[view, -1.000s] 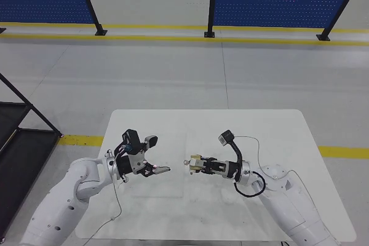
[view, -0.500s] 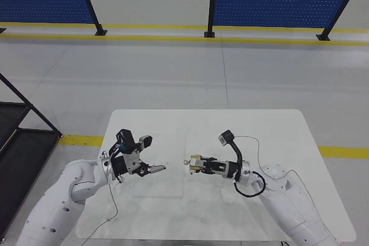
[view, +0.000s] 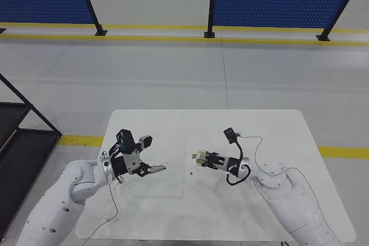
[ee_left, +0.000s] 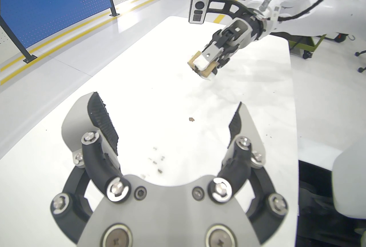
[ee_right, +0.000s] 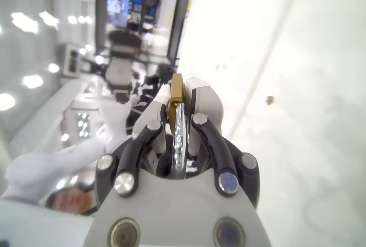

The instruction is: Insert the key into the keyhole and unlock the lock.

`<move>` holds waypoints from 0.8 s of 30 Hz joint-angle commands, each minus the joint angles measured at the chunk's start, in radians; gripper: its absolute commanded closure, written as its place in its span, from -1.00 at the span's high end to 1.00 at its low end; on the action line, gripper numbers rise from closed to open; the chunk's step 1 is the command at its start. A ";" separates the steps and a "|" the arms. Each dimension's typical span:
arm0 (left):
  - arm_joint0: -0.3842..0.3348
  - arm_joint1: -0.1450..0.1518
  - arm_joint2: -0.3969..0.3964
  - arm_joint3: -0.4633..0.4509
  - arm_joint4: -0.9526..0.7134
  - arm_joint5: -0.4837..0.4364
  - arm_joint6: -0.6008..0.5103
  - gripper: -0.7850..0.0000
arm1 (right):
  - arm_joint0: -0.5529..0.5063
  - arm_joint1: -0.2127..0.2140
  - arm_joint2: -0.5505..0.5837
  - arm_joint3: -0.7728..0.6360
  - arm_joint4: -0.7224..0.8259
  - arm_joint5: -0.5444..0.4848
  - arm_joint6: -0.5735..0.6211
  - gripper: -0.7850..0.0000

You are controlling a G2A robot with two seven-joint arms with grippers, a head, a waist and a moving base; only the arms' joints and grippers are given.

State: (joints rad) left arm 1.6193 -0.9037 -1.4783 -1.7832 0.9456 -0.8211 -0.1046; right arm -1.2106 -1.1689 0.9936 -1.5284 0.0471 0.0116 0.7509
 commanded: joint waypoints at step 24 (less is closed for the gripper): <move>0.000 0.000 0.000 0.000 0.000 0.000 0.000 1.00 | 0.097 -0.020 -0.151 0.028 -0.285 0.545 0.038 0.28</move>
State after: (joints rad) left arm 1.6193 -0.9037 -1.4783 -1.7832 0.9456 -0.8211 -0.1046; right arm -1.1128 -1.1892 0.8415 -1.4981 -0.2376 0.5545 0.7916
